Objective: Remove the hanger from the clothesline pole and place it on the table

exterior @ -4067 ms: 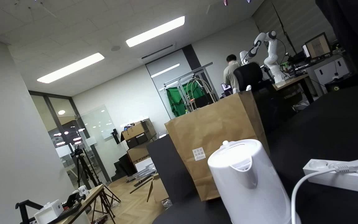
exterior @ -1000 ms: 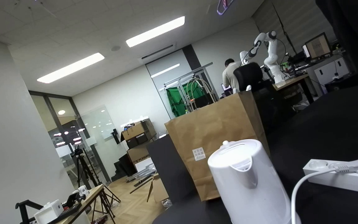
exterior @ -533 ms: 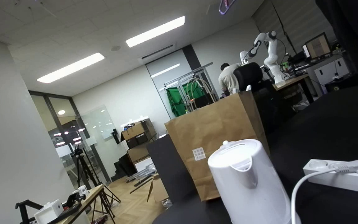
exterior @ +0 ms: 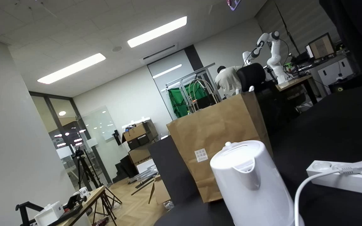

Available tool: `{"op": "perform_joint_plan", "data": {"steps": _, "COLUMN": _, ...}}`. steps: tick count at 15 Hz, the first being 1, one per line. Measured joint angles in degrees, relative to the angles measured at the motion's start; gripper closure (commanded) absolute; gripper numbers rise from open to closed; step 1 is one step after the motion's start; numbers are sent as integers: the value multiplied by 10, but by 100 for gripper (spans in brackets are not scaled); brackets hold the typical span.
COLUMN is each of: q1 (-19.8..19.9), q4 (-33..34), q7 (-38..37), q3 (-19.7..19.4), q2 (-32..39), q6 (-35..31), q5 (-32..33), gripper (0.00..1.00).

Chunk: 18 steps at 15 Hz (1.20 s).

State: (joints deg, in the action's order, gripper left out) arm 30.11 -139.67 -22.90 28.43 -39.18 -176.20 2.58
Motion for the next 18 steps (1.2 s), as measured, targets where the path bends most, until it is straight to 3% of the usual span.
{"op": "perform_joint_plan", "data": {"steps": 8, "q1": 14, "q4": 12, "q7": 0, "q3": 10, "q2": -5, "q6": 3, "q5": -6, "gripper": 98}}
{"op": "perform_joint_plan", "data": {"steps": 18, "q1": 68, "q4": 71, "q7": 1, "q3": 21, "q2": 40, "q6": 17, "q5": -5, "gripper": 98}}
